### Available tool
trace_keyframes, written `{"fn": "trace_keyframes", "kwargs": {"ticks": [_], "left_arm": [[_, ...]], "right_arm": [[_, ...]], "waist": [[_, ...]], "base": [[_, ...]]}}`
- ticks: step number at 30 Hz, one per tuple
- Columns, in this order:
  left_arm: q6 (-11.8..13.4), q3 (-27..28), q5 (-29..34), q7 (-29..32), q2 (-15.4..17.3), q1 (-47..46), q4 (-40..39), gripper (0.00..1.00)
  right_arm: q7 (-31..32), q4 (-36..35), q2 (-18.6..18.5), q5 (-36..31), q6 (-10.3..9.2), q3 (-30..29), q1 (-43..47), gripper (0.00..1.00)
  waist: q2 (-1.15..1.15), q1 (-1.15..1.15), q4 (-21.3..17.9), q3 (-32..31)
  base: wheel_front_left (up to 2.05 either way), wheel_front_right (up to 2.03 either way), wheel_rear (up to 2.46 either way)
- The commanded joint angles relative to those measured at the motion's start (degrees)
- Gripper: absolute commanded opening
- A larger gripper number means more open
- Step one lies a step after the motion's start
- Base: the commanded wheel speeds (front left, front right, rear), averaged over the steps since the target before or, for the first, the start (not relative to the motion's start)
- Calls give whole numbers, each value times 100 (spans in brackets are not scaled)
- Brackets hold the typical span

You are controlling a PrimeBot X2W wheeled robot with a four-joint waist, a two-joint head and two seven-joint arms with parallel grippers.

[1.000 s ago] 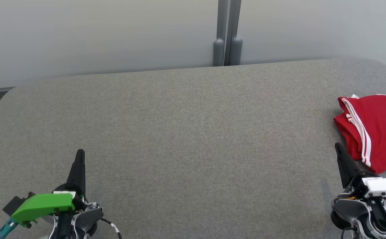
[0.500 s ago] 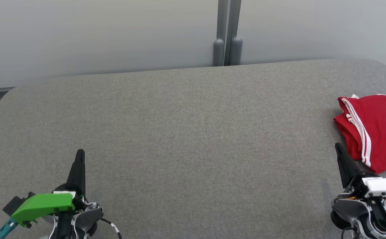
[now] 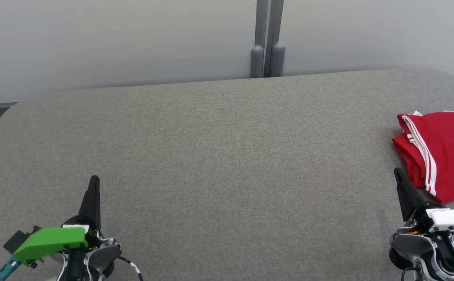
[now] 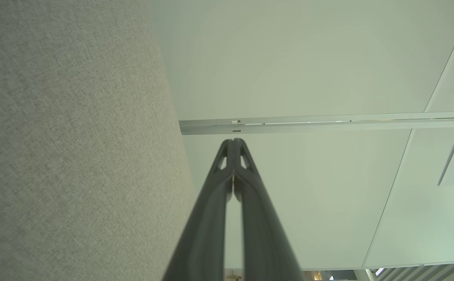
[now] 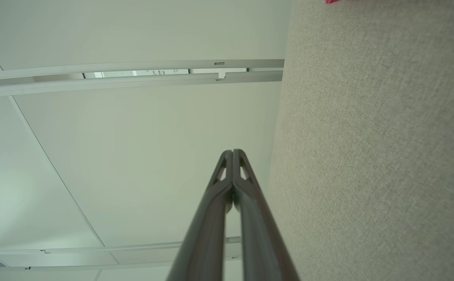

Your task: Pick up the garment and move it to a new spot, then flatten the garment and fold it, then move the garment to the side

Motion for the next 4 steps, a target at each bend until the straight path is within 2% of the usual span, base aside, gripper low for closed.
{"fn": "trace_keyframes", "kwargs": {"ticks": [1,4], "left_arm": [[-40,16,-24,9,3,-77,-1,0],[-40,16,-24,9,3,-77,-1,0]], "right_arm": [[17,11,-6,3,2,-16,-55,0],[18,11,-5,2,2,-16,-55,0]], "waist": [[0,0,0,0],[0,0,0,0]], "base": [[0,0,0],[0,0,0]]}}
